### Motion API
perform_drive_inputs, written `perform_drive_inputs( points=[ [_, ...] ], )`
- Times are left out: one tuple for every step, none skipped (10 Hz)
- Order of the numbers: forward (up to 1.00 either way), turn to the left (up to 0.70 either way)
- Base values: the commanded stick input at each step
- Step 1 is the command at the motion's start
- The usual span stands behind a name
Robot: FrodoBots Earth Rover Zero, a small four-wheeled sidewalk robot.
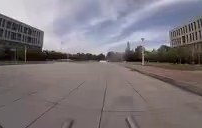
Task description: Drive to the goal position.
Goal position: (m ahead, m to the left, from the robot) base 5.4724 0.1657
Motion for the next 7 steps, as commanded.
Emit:
perform_drive_inputs(
  points=[
    [1.0, 0.0],
    [1.0, 0.0],
    [1.0, 0.0],
    [1.0, 0.0],
    [1.0, 0.0],
    [1.0, 0.0],
    [1.0, 0.0]
  ],
)
